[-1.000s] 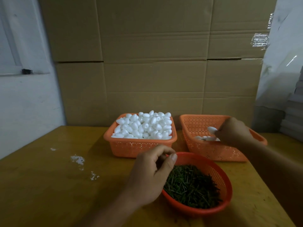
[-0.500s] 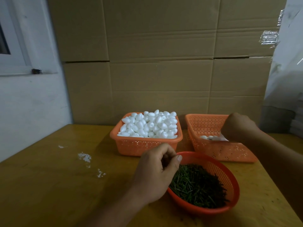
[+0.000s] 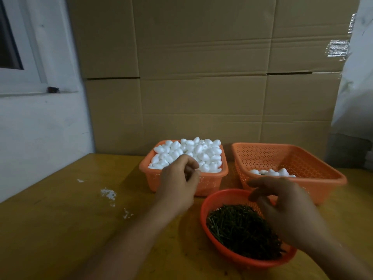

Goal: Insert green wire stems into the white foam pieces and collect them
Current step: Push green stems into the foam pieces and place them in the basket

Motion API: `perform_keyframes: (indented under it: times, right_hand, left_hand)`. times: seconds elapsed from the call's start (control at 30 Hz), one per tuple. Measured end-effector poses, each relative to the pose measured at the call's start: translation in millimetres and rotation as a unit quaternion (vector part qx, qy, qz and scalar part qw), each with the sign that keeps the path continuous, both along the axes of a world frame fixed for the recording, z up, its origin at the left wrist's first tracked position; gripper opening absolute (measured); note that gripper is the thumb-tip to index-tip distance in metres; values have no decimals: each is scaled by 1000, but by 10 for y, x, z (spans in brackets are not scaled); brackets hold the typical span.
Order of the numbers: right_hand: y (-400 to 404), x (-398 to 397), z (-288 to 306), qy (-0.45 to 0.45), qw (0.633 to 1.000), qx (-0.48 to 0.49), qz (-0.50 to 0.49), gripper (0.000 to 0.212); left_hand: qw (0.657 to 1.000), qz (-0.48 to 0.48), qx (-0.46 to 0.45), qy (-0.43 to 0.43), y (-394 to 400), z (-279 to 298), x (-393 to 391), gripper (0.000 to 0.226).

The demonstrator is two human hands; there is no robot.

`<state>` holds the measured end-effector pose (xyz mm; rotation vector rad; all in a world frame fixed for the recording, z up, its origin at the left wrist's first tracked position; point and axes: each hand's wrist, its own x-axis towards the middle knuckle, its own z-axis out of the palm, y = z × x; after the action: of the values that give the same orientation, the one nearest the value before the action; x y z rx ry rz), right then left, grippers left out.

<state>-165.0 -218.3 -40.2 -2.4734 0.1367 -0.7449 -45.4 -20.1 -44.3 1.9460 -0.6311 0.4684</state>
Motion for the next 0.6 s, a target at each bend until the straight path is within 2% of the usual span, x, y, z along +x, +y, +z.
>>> perform_keyframes:
  times: [0.1, 0.2, 0.3, 0.37, 0.4, 0.47, 0.53, 0.6]
  right_hand:
    - [89, -28, 4, -11, 1000, -17, -2, 30]
    - [152, -48, 10, -32, 999, -23, 2, 27]
    - [152, -61, 2, -40, 999, -23, -5, 25]
    - [131, -59, -9, -45, 999, -22, -9, 24]
    - [126, -57, -13, -43, 999, -22, -9, 23]
    - [117, -52, -22, -31, 999, -25, -10, 23]
    - [96, -44, -32, -26, 999, -32, -18, 22]
    - [76, -40, -36, -27, 998, -40, -29, 20]
  left_hand:
    - [998, 40, 53, 1, -44, 164, 294, 11]
    - [985, 71, 154, 28, -132, 292, 600, 15]
    - [962, 90, 250, 62, -241, 399, 827, 26]
    - [935, 102, 327, 87, -346, 436, 951, 23]
    - [926, 107, 345, 111, -392, 445, 1010, 28]
    - [931, 80, 305, 186, -451, 462, 1096, 37]
    - [931, 53, 291, 215, -506, 438, 1157, 49]
    - [899, 93, 397, 158, -545, 387, 1232, 66]
